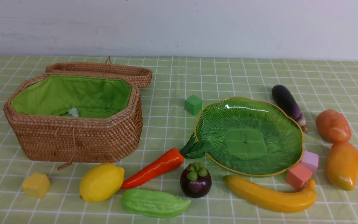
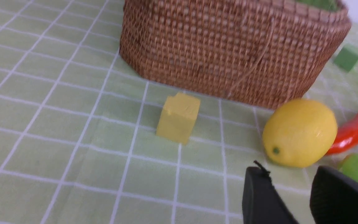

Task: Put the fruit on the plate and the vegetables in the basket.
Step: Grab a lemon with your left arm and place it on the plate on the right

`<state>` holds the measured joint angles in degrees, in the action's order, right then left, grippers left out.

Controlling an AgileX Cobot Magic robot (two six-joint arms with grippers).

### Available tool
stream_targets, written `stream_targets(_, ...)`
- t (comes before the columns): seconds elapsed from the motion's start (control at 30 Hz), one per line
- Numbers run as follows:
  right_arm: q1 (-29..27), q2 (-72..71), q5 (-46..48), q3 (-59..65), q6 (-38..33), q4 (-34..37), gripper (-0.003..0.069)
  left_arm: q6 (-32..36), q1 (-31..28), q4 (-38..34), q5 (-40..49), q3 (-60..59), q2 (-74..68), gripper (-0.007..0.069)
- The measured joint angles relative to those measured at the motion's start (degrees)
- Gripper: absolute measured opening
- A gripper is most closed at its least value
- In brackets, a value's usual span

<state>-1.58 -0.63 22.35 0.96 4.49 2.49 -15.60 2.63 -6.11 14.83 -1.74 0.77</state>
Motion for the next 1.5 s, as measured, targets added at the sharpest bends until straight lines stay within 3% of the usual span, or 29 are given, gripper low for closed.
stream_targets(0.2, 0.00, 0.00, 0.00, 0.00, 0.00, 0.00, 0.0241, -11.44, 0.00, -15.04, -10.98, 0.00, 0.00, 0.0239)
stream_targets(0.43, 0.00, 0.00, 0.00, 0.00, 0.00, 0.01, 0.0241, -14.41, 0.00, -22.86, -18.77, 0.00, 0.00, 0.0229)
stream_targets(0.5, 0.00, 0.00, 0.00, 0.00, 0.00, 0.01, 0.0241, -14.42, 0.00, -23.43, -19.31, 0.23, 0.00, 0.0193)
stream_targets(0.67, 0.00, 0.00, 0.00, 0.00, 0.00, -0.04, 0.0241, -14.37, 0.00, -21.34, -15.29, 5.67, 0.00, 0.0000)
stream_targets(0.87, 0.00, 0.00, -0.10, 0.02, 0.00, -0.04, 0.0241, -13.94, 0.00, -13.10, -4.56, 13.88, -3.21, -0.0013)
stream_targets(1.03, 0.00, 0.00, -4.68, 0.59, 2.92, 3.16, 0.0241, -5.54, 0.00, -12.88, 9.51, 22.49, -13.20, -0.0013)
stream_targets(1.1, 0.00, 0.00, -9.25, 0.59, 8.22, 10.09, 0.0241, 2.53, 0.00, -15.76, 17.75, 27.69, -19.66, -0.0013)
stream_targets(1.13, 0.00, 0.00, -9.65, 0.59, 8.61, 10.59, 0.0241, 2.53, 0.00, -16.09, 18.39, 28.04, -19.66, -0.0013)
stream_targets(1.2, 0.00, 0.00, -14.47, 0.59, 12.08, 15.52, 0.0241, 9.25, 0.00, -19.56, 24.53, 31.01, -24.86, -0.0013)
stream_targets(1.33, 0.00, 0.00, -20.30, 0.59, 15.22, 20.87, 0.0241, 14.53, 0.00, -23.93, 26.09, 32.66, -29.87, -0.0013)
stream_targets(1.43, 0.32, 0.00, -17.51, -0.73, 16.09, 22.13, 0.0233, 18.78, 0.00, -25.56, 26.64, 33.02, -31.31, -0.0013)
stream_targets(1.5, 1.82, 0.67, -10.26, -5.75, 14.66, 22.08, 0.0212, 22.66, 0.00, -25.89, 29.62, 34.63, -32.82, -0.0013)
